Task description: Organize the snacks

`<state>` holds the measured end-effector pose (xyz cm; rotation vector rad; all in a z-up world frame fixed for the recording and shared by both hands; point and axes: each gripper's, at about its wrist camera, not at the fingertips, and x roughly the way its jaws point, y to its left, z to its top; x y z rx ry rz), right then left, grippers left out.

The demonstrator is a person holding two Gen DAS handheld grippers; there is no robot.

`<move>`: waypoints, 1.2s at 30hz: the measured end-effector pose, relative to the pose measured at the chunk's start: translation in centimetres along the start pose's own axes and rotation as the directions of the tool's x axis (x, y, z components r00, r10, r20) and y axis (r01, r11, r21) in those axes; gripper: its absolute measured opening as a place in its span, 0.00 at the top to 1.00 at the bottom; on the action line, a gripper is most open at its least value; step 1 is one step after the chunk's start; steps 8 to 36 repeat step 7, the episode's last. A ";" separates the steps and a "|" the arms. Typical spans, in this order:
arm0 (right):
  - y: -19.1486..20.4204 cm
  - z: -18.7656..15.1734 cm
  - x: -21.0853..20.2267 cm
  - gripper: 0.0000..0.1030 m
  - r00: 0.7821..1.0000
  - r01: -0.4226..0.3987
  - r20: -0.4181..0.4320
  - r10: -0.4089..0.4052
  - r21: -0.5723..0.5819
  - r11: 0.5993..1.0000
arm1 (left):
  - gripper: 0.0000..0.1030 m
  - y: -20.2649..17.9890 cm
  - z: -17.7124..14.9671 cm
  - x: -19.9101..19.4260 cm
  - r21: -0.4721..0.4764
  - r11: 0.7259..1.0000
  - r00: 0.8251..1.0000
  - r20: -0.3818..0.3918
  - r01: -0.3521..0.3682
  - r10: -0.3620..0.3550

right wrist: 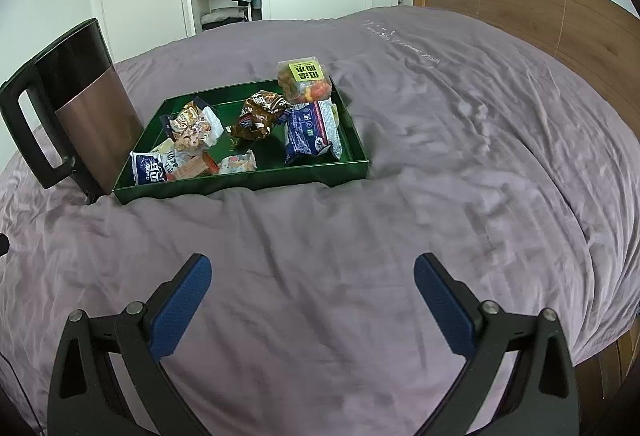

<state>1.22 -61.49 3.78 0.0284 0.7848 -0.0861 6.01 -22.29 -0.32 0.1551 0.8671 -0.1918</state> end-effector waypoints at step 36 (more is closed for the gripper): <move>0.0 -0.1 0.0 0.00 1.000 0.001 -0.003 -0.001 0.003 1.000 | 0.16 0.1 0.0 0.0 0.003 1.000 1.000 -0.004 0.001 -0.001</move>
